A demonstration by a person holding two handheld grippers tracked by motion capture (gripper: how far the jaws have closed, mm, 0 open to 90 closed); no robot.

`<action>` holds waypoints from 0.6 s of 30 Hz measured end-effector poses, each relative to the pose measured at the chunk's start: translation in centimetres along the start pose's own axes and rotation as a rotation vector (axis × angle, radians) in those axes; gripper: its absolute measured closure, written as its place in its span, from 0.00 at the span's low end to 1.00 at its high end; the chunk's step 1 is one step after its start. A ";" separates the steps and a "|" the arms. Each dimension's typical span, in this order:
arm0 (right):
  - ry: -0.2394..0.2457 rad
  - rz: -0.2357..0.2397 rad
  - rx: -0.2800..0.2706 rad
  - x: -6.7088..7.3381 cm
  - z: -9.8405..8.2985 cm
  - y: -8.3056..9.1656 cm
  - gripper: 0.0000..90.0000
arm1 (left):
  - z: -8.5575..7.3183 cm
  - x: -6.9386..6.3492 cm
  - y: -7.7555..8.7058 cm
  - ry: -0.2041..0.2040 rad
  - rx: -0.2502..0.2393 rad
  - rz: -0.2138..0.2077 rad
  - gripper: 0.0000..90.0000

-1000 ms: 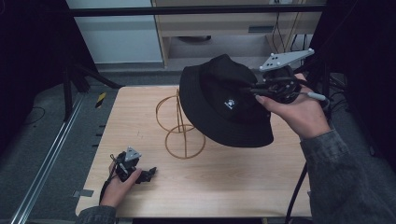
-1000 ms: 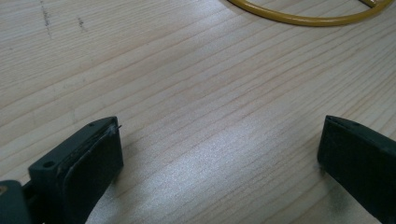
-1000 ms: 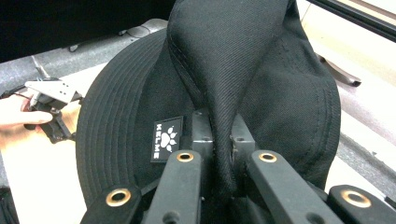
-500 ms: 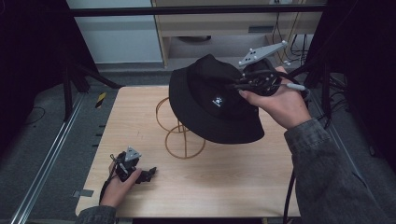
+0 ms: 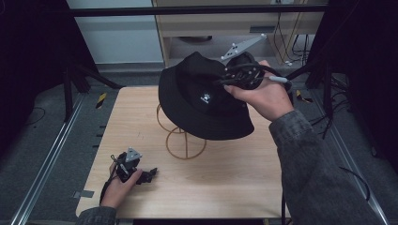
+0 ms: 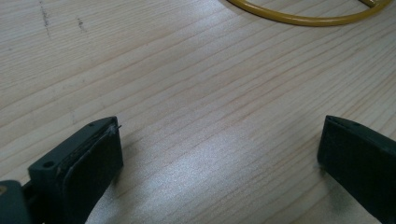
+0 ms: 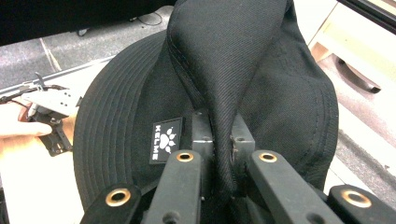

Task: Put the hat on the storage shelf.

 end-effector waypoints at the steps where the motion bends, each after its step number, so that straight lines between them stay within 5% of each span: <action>1: 0.001 0.004 -0.001 0.1 0.1 -0.2 0.95 | 0.0 0.0 0.0 -0.002 0.000 0.001 0.00; 18: 0.054 0.043 0.018 2.3 2.0 -3.0 0.95 | 0.0 0.0 0.0 -0.001 -0.001 0.001 0.00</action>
Point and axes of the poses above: each handheld gripper's, and its own axes: y roughly backward along the jaws, z roughly out of its top, x roughly to its left, the point moved 5 cm from there along -y, roughly forward along the jaws, and after that the axes turned 4 degrees about z, right-handed, at the moved point
